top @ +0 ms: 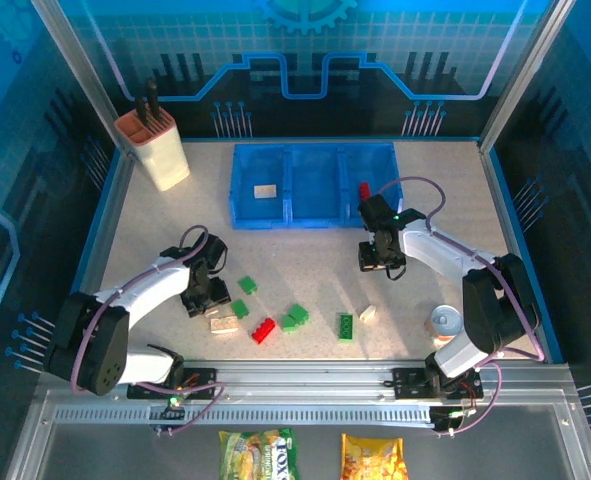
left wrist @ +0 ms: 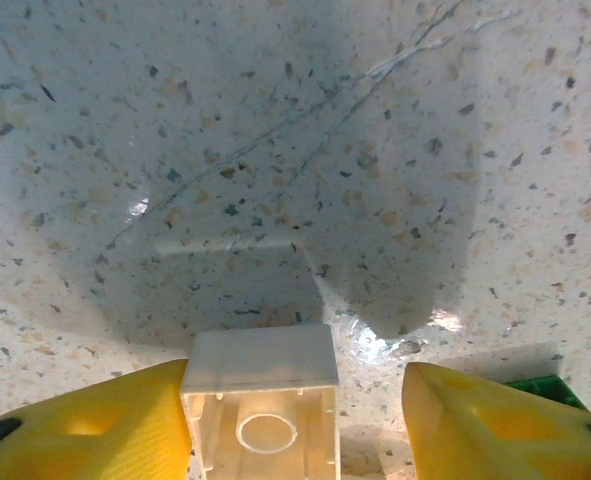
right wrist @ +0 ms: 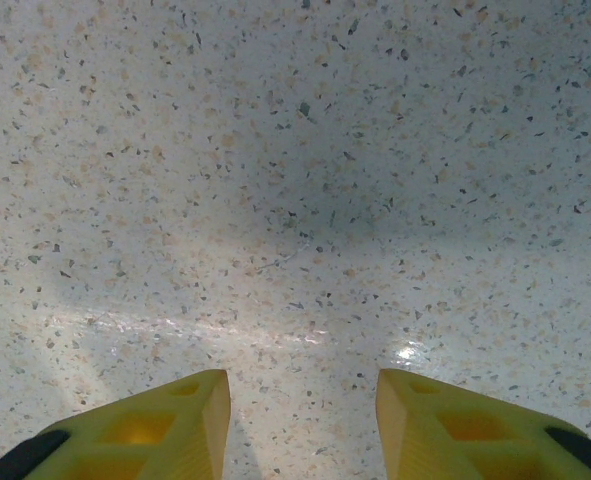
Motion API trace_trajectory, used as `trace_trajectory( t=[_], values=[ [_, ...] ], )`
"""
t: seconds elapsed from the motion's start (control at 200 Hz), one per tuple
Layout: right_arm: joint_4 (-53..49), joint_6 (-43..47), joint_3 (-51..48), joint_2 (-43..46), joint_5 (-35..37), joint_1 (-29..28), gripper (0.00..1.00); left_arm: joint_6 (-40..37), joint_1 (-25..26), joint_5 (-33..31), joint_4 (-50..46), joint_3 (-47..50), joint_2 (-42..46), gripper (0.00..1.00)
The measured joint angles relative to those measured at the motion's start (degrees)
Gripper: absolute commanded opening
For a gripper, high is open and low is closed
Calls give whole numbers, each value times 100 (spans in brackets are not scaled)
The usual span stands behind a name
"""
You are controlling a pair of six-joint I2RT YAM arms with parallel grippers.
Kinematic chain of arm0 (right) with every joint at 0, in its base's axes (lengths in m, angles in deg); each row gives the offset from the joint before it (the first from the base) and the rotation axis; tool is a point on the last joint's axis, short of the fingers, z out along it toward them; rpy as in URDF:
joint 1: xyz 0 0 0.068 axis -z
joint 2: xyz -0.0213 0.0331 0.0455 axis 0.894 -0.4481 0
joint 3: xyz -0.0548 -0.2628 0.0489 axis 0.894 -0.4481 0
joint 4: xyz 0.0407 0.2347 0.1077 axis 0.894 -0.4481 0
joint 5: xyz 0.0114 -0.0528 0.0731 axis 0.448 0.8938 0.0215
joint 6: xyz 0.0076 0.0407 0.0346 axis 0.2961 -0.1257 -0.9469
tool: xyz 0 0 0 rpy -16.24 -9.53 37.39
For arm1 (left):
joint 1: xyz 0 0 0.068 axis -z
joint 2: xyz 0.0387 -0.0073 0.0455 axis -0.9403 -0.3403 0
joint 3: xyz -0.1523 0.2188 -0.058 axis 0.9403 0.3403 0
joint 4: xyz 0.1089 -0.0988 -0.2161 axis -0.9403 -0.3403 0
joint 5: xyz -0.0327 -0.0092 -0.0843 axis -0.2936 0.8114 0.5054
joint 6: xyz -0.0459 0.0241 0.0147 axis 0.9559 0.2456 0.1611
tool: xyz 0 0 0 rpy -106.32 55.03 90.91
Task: Sort the legos into containers by color
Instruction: Pick up the lego from the bottom-left of the table.
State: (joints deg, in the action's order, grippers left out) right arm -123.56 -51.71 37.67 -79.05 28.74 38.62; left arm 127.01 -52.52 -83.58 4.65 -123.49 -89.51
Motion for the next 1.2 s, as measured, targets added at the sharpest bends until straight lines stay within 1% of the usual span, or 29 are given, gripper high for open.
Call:
trace_trajectory(
  t=[0.27,0.46,0.875,1.201],
  values=[
    [-2,-2,0,31,0,0,44,46,94,0,33,63,-153,43],
    [-2,-2,0,122,0,0,44,48,125,0,90,63,-162,38],
    [-20,-2,-2,201,0,0,44,-39,142,2,55,13,-59,36],
    [-26,-4,-138,227,4,0,44,-409,144,2,-52,-774,-136,36]
  ],
)
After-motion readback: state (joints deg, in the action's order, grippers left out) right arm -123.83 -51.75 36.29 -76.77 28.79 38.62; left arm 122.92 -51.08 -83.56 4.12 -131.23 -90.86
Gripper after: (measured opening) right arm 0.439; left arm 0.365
